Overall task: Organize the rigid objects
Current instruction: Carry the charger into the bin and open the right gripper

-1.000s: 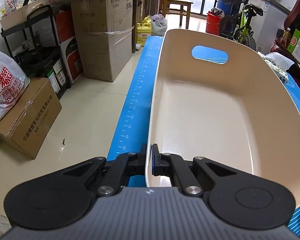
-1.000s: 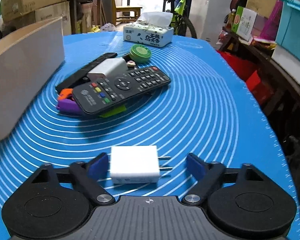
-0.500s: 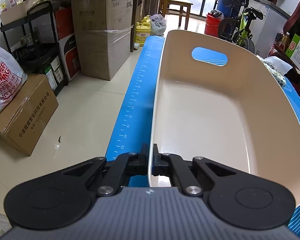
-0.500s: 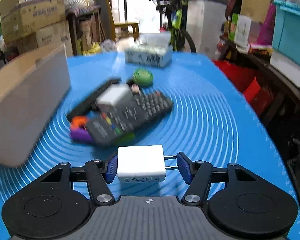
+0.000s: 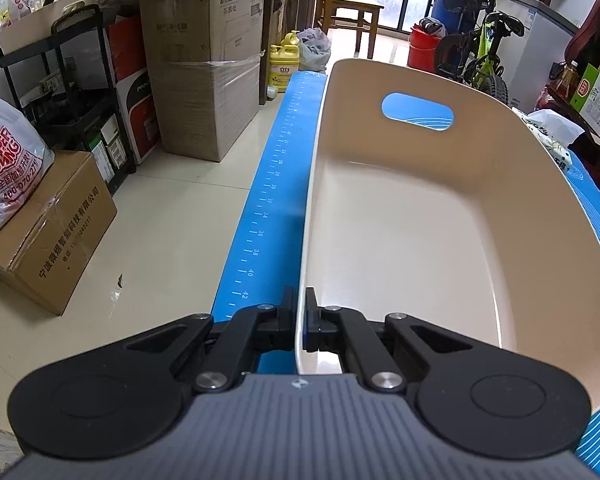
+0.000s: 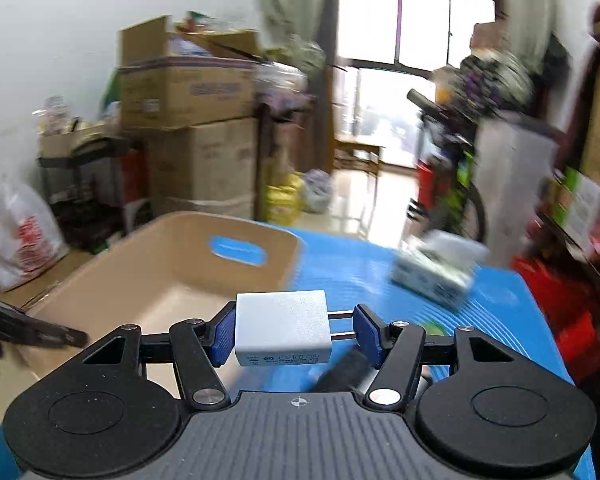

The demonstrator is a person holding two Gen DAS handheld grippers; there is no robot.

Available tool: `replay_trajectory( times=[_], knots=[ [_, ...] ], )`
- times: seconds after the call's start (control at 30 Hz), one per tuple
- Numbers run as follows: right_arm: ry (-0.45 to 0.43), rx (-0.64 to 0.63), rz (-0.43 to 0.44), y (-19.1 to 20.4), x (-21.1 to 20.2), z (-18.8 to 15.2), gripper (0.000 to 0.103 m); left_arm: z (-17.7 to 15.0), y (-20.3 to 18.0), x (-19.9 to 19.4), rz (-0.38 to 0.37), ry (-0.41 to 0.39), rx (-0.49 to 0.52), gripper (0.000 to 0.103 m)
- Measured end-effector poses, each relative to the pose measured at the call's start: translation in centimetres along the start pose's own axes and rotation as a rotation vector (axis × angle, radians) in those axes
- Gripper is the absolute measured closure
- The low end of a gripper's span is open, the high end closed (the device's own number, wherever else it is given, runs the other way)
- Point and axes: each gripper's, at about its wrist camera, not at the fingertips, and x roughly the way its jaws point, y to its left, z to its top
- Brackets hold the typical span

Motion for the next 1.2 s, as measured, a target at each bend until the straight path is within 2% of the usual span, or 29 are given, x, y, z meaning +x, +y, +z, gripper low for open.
replay_trajectory(
  times=[0.1,0.2,0.4,0.5,0.73,1.03,1.2],
  knots=[
    [-0.020,-0.057,0.034,2.7,0.8,1.6,0.039,0.0,-0.2,0.0,0.008,-0.002,0.010,0.100],
    [-0.002,-0.097,0.060,4.9,2.5,2.7,0.039,-0.1,-0.4,0.0,0.011,-0.003,0.019,0.100],
    [0.120,-0.231,0.102,9.3,6.6,3.0,0.039,-0.1,-0.4,0.0,0.010,-0.004,0.039,0.100],
    [0.172,-0.257,0.107,10.6,8.1,2.6,0.039,-0.1,-0.5,0.1,0.015,-0.002,0.047,0.100],
    [0.319,-0.350,0.115,12.1,11.0,1.4,0.039,-0.1,-0.5,0.2,0.016,-0.001,0.066,0.100],
    [0.521,-0.377,0.155,12.3,14.0,0.7,0.039,-0.1,-0.6,0.1,0.016,-0.008,0.082,0.100],
    [0.606,-0.394,0.162,12.4,15.0,0.4,0.039,0.1,-0.6,0.1,0.013,-0.011,0.077,0.101]
  ],
)
